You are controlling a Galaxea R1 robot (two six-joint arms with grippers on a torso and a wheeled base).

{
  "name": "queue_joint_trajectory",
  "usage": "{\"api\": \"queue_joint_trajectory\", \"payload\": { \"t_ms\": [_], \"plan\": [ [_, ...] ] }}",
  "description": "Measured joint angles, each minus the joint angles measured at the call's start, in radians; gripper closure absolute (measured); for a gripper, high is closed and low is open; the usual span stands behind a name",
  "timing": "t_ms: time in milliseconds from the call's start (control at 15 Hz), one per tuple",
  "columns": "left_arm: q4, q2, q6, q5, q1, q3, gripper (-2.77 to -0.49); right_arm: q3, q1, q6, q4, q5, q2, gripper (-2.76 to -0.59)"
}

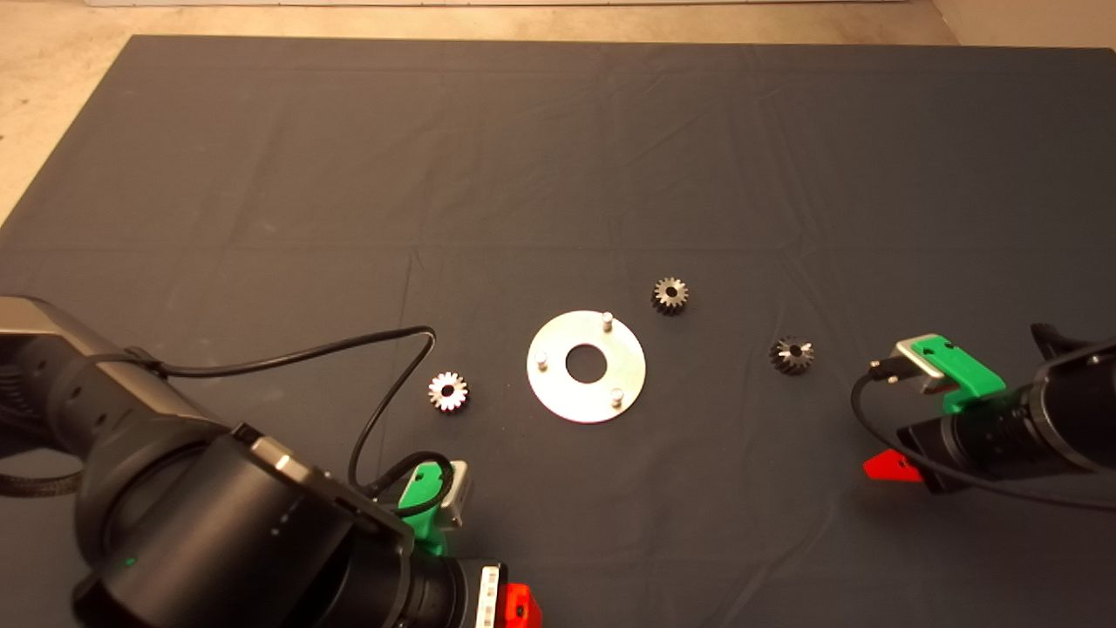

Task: Install three planetary gears onto the carrier pins

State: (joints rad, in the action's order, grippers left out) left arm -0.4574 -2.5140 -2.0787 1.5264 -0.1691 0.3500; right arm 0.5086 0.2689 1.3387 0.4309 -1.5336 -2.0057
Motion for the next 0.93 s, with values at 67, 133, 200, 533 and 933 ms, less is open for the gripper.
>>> {"api": "queue_joint_trajectory", "payload": {
  "t_ms": [67, 133, 200, 533, 933],
  "plan": [
    [0.0, 0.0, 0.0, 0.001, 0.0, 0.0, -2.77, 0.017, 0.0, -0.002, 0.0, 0.0, -0.003, -1.89],
    [0.0, -0.002, 0.0, 0.0, 0.0, 0.0, -2.77, 0.034, 0.0, -0.003, 0.001, 0.001, -0.005, -1.89],
    [0.0, -0.002, 0.0, 0.0, 0.0, 0.0, -2.77, 0.051, 0.0, -0.005, 0.001, 0.001, -0.006, -1.89],
    [0.0, -0.004, 0.0, 0.001, 0.0, 0.0, -2.77, 0.175, 0.0, -0.065, 0.002, -0.001, -0.076, -1.89],
    [0.0, -0.005, 0.0, 0.0, 0.007, 0.0, -2.77, 0.213, -0.003, -0.076, 0.001, 0.073, -0.151, -1.89]
  ]
}}
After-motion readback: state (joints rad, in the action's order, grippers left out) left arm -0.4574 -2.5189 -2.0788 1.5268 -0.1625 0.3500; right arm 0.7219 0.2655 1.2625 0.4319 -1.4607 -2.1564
